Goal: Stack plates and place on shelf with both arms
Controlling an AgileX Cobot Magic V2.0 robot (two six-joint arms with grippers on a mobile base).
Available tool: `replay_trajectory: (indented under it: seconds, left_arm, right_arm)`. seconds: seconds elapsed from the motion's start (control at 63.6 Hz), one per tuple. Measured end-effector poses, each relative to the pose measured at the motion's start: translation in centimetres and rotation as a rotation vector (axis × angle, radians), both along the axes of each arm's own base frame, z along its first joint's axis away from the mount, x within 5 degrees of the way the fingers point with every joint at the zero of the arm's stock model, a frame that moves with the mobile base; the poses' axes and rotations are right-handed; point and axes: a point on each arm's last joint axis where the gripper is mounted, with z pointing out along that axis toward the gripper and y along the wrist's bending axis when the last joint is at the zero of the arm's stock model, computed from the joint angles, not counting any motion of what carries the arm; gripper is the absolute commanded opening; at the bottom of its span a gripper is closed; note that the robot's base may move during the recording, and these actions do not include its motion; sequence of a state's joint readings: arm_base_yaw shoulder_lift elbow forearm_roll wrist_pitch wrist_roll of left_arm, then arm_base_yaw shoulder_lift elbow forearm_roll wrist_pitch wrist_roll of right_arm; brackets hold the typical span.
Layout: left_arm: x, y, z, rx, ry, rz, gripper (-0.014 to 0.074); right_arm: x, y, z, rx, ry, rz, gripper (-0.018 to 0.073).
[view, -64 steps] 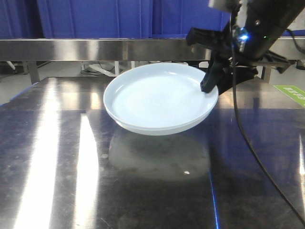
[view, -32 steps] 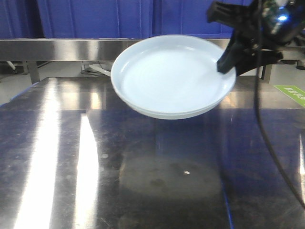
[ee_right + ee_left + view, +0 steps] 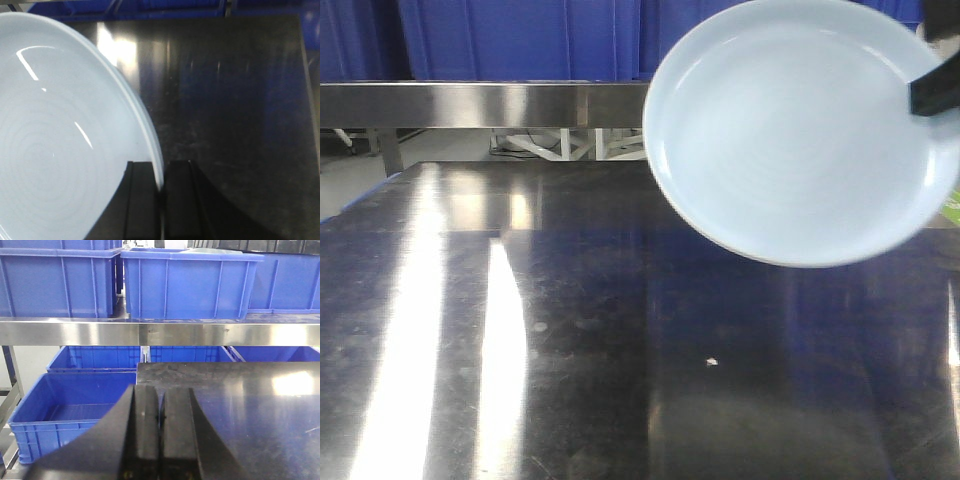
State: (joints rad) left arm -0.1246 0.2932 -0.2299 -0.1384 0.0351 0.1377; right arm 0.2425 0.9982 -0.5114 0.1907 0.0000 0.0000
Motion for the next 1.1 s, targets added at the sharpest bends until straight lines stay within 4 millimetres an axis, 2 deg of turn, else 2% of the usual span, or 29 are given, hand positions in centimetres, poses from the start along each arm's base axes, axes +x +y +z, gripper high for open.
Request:
replay_trajectory:
  seconds: [0.299, 0.534, 0.754, 1.1]
  left_arm:
    - [0.0, 0.0, 0.0, 0.000, 0.000, 0.000, 0.0080]
    - [0.0, 0.0, 0.0, 0.000, 0.000, 0.000, 0.0080]
    - [0.0, 0.0, 0.0, 0.000, 0.000, 0.000, 0.0080]
    - [0.0, 0.0, 0.0, 0.000, 0.000, 0.000, 0.0080]
  right_arm:
    - [-5.2, -1.4, -0.8, 0.000, -0.190, -0.004, 0.0049]
    - [-8.2, -2.2, -0.4, 0.030, -0.318, -0.007, 0.0049]
    - [-9.3, -2.5, 0.4, 0.049, -0.392, -0.009, 0.0049]
    - [-9.4, -2.5, 0.4, 0.049, -0.396, -0.009, 0.0049]
